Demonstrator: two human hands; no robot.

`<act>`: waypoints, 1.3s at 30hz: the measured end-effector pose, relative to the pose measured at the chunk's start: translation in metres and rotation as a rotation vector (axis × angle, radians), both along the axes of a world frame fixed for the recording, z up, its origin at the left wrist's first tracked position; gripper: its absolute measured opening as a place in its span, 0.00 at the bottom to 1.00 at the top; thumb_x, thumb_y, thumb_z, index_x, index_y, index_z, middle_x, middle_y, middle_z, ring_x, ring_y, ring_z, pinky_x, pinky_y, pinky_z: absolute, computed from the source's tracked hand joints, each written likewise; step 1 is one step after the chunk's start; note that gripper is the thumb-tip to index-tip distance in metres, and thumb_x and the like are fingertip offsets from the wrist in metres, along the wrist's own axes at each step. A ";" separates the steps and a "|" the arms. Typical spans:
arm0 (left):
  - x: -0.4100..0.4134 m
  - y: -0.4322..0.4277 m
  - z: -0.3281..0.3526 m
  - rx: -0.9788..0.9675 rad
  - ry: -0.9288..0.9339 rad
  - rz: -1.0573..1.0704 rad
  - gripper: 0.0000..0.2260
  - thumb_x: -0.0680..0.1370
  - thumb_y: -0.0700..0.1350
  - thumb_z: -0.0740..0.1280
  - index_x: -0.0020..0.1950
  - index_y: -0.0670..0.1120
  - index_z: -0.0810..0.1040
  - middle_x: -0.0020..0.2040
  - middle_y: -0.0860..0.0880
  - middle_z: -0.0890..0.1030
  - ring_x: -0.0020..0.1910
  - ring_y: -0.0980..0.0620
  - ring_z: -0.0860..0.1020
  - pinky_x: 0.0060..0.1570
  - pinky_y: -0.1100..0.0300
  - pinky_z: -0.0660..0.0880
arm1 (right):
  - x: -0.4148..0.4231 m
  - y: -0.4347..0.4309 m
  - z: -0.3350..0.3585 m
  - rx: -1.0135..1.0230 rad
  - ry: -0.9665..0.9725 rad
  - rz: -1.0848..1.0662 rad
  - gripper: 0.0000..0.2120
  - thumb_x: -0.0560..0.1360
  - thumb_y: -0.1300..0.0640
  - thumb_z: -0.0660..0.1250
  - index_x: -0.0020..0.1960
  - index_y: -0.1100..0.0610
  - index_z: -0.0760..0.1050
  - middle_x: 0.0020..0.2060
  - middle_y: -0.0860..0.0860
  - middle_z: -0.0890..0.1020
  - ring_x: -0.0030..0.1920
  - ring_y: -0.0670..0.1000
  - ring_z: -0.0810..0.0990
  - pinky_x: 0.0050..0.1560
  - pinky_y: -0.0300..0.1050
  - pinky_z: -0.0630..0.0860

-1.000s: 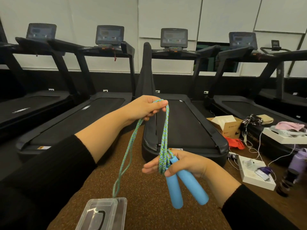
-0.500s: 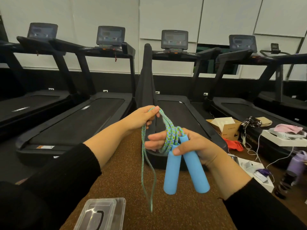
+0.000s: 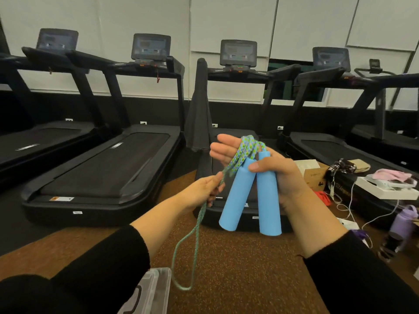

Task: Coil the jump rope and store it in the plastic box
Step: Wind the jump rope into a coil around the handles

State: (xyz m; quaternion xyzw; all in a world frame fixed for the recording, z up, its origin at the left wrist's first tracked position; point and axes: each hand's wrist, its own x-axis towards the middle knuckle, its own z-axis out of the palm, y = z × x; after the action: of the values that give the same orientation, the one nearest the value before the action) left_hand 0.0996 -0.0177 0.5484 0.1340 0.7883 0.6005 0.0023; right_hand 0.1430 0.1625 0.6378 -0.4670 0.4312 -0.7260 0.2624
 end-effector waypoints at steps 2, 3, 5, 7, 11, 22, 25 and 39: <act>0.000 0.002 -0.010 0.014 -0.019 -0.030 0.21 0.78 0.62 0.55 0.47 0.45 0.70 0.31 0.52 0.63 0.27 0.57 0.63 0.29 0.66 0.65 | -0.003 -0.001 0.003 -0.038 -0.007 0.005 0.31 0.63 0.66 0.66 0.67 0.63 0.71 0.63 0.59 0.78 0.66 0.58 0.74 0.64 0.47 0.73; 0.001 0.004 -0.013 0.012 -0.029 -0.040 0.22 0.76 0.64 0.56 0.48 0.44 0.70 0.31 0.52 0.63 0.27 0.57 0.63 0.29 0.67 0.65 | -0.004 -0.001 0.004 -0.055 -0.014 0.004 0.31 0.64 0.66 0.66 0.67 0.64 0.70 0.63 0.60 0.77 0.66 0.58 0.74 0.65 0.47 0.72; 0.004 0.007 -0.021 0.013 -0.040 -0.065 0.20 0.78 0.62 0.55 0.49 0.44 0.70 0.31 0.51 0.64 0.27 0.58 0.65 0.31 0.66 0.66 | -0.006 0.000 0.007 -0.078 -0.033 -0.024 0.28 0.67 0.68 0.59 0.67 0.64 0.71 0.63 0.60 0.78 0.65 0.58 0.75 0.66 0.47 0.72; 0.008 0.010 -0.029 0.018 -0.067 -0.078 0.16 0.81 0.55 0.53 0.45 0.44 0.69 0.30 0.52 0.64 0.26 0.58 0.65 0.33 0.64 0.66 | -0.007 0.001 0.010 -0.078 -0.051 -0.070 0.27 0.68 0.69 0.52 0.66 0.64 0.72 0.61 0.59 0.79 0.64 0.58 0.76 0.64 0.46 0.73; 0.018 0.013 -0.044 0.038 -0.125 -0.125 0.16 0.83 0.49 0.52 0.36 0.49 0.68 0.31 0.52 0.62 0.28 0.57 0.64 0.37 0.62 0.66 | -0.009 0.002 0.017 -0.066 -0.040 -0.097 0.27 0.69 0.68 0.50 0.65 0.63 0.73 0.61 0.59 0.80 0.64 0.58 0.77 0.64 0.46 0.74; 0.034 0.018 -0.051 -0.148 -0.114 -0.230 0.19 0.82 0.54 0.47 0.39 0.48 0.69 0.33 0.52 0.65 0.34 0.56 0.68 0.42 0.64 0.69 | -0.027 0.002 0.037 -0.018 -0.008 -0.210 0.27 0.68 0.69 0.51 0.66 0.66 0.69 0.62 0.61 0.78 0.66 0.60 0.74 0.70 0.50 0.67; 0.039 0.014 -0.051 -0.280 -0.104 -0.225 0.15 0.83 0.51 0.50 0.54 0.44 0.73 0.43 0.52 0.76 0.45 0.58 0.76 0.48 0.73 0.72 | -0.032 0.006 0.047 -0.022 -0.011 -0.237 0.27 0.68 0.69 0.50 0.65 0.66 0.70 0.61 0.60 0.79 0.66 0.59 0.75 0.69 0.48 0.69; 0.012 0.035 0.074 0.131 0.310 -0.052 0.15 0.77 0.35 0.65 0.63 0.43 0.72 0.47 0.54 0.80 0.43 0.63 0.80 0.45 0.66 0.77 | -0.021 -0.009 0.045 0.085 0.061 -0.157 0.25 0.70 0.69 0.49 0.61 0.62 0.76 0.56 0.58 0.82 0.60 0.56 0.80 0.62 0.47 0.75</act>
State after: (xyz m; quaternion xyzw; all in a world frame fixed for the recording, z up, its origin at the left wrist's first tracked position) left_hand 0.1120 0.0176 0.6226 0.2454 0.7346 0.6224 -0.1126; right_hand 0.1220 0.1532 0.6824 -0.4422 0.5048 -0.7107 0.2110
